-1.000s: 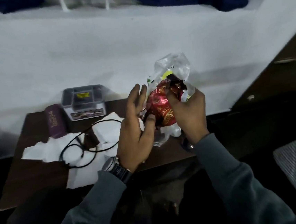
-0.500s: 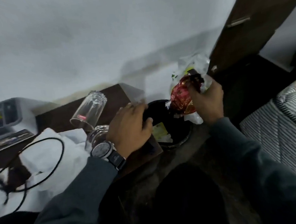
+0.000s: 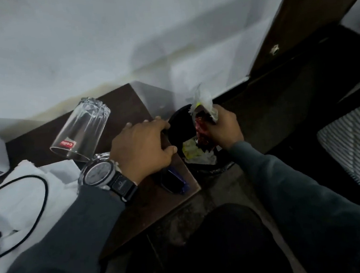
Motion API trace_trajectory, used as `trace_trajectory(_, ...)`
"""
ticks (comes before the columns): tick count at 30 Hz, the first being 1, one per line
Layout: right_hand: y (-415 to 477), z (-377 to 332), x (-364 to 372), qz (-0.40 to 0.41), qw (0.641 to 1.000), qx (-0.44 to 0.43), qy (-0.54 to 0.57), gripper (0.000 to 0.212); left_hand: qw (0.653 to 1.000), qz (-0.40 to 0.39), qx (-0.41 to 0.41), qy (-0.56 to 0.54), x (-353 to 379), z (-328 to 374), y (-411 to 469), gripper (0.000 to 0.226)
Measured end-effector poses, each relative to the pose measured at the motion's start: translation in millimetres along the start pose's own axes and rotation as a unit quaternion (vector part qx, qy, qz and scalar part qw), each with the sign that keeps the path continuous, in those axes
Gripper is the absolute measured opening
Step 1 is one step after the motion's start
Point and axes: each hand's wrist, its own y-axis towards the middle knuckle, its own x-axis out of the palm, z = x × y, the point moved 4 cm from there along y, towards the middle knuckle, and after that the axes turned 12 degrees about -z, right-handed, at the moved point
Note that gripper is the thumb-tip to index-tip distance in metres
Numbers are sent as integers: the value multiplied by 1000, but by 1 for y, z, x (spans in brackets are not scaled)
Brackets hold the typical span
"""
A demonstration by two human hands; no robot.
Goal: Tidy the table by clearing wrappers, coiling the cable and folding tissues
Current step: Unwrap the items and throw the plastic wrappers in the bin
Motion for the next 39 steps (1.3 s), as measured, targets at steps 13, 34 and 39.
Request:
trace_trajectory(13,48,72,91,-218,925,80,-302,57,999,-4,-15,-39,7,-8,14,69)
trace_trajectory(34,-5,-5,40,-224,957,16,-185,58,985,107,34,-132,-13,-13,-17,52)
trace_trajectory(39,-30,-45,16,-147,985,-31,-85,39,973,155,41,-164,-35,-30,-62,54)
